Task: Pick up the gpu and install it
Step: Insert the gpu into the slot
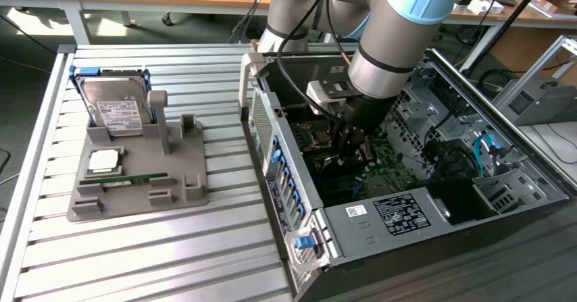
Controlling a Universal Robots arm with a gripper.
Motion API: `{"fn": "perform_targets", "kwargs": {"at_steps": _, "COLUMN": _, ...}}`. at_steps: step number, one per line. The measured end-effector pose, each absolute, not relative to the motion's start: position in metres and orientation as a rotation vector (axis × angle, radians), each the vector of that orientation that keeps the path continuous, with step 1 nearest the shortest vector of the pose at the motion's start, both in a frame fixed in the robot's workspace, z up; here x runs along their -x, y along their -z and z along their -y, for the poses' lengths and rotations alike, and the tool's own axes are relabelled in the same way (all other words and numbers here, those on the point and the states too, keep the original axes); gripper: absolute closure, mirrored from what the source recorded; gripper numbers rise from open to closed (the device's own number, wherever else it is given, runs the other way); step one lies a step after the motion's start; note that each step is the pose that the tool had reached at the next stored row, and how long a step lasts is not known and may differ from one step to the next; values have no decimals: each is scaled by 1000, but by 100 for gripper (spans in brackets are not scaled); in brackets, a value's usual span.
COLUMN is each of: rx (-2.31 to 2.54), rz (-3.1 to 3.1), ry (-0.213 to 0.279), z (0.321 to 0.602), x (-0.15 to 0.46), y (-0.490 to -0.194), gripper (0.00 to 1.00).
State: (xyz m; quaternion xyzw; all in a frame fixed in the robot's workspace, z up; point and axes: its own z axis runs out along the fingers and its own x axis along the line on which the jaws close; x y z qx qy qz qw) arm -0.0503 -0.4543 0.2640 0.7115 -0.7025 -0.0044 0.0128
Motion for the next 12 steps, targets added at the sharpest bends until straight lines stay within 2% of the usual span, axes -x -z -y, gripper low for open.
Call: {"fn": "perform_targets", "kwargs": {"at_steps": 12, "rx": -2216, "rz": 2191, "ry": 8, "z": 454, "x": 51, "y": -265, "gripper": 73}}
